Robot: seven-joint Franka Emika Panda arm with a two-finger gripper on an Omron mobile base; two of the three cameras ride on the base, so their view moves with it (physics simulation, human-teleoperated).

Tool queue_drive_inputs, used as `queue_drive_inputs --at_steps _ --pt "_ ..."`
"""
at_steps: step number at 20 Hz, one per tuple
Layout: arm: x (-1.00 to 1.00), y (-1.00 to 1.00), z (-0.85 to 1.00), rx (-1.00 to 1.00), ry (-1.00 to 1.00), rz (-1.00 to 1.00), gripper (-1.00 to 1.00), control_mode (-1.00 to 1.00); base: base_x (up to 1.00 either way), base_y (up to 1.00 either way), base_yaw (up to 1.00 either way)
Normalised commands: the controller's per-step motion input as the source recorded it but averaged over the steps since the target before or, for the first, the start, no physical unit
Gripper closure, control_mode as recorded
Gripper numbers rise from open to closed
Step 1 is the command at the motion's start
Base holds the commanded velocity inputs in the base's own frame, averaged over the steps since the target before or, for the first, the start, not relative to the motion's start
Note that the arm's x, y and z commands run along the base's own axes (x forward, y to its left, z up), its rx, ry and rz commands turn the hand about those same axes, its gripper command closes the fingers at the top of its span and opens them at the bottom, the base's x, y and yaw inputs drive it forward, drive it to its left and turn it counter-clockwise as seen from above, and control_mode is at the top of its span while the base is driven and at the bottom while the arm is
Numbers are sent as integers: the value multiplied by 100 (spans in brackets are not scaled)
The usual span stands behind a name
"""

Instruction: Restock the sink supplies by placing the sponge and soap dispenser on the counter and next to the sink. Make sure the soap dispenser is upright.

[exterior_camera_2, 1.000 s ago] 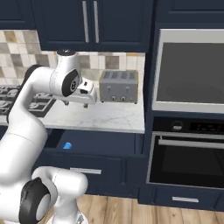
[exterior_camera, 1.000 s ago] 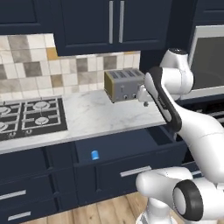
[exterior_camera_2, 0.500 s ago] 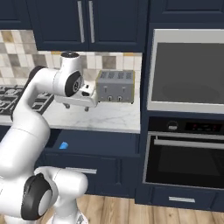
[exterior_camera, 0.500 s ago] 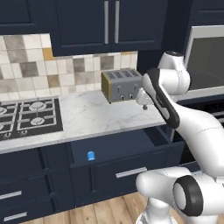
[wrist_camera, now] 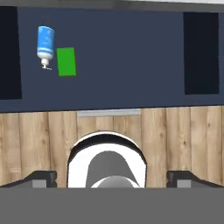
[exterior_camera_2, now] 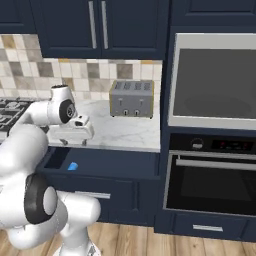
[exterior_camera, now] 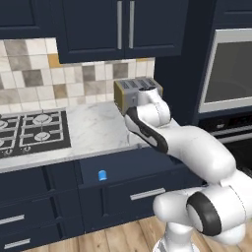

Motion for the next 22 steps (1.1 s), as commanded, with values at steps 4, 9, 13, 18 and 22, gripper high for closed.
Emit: queue_drive_inputs --at_steps 4,9,13,18,22 --pt "6 45 -85 -3 16 0 -100 -100 0 0 0" --pt "39 30 -54 1 15 0 -100 -100 0 0 0" --pt "24 0 -57 6 5 0 -100 -100 0 0 0" --pt "5 0 -35 12 2 0 -100 -100 0 0 0" --pt "7 26 -27 1 3 0 -100 -100 0 0 0"
